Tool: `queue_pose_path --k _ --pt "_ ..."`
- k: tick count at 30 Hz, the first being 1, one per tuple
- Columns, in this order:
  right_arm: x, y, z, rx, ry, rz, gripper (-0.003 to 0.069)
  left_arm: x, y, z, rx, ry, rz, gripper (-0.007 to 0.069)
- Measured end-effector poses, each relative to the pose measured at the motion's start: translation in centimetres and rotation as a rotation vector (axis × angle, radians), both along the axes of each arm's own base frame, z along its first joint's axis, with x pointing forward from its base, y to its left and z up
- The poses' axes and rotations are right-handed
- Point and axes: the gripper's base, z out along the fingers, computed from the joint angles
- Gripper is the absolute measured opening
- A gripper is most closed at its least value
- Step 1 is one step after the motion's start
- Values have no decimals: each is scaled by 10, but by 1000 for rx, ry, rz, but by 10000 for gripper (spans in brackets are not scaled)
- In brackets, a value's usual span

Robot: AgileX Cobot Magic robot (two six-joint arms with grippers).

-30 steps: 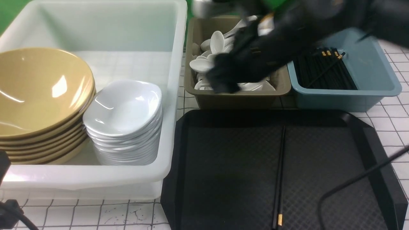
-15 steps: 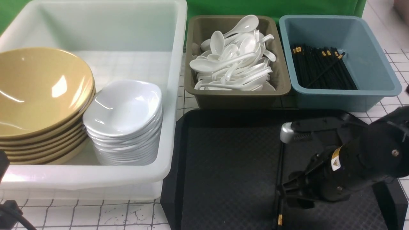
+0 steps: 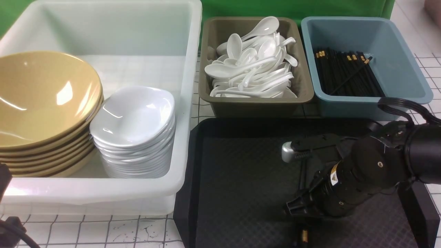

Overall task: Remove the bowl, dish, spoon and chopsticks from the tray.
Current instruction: Use the right arm to grab a chopstick

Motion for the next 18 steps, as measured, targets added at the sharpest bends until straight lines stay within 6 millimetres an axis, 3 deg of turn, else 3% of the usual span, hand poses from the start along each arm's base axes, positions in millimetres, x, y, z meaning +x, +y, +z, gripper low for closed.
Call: queue_pose_path --k 5,6,8,14,16,18 --pt "0 -5 0 -87 0 97 195 0 0 0 0 0 0 -12" --pt "0 -6 -1 -104 0 122 124 0 0 0 0 -1 0 -12" --pt "0 -6 0 -111 -3 141 83 0 0 0 0 -1 0 -12" --pt "-8 -11 7 -137 7 198 83 0 0 0 0 -1 0 -12" --pt "-11 -14 15 -135 -4 208 83 0 0 0 0 -1 0 -12" --pt "-16 -17 37 -112 -70 225 83 0 0 0 0 -1 0 -12"
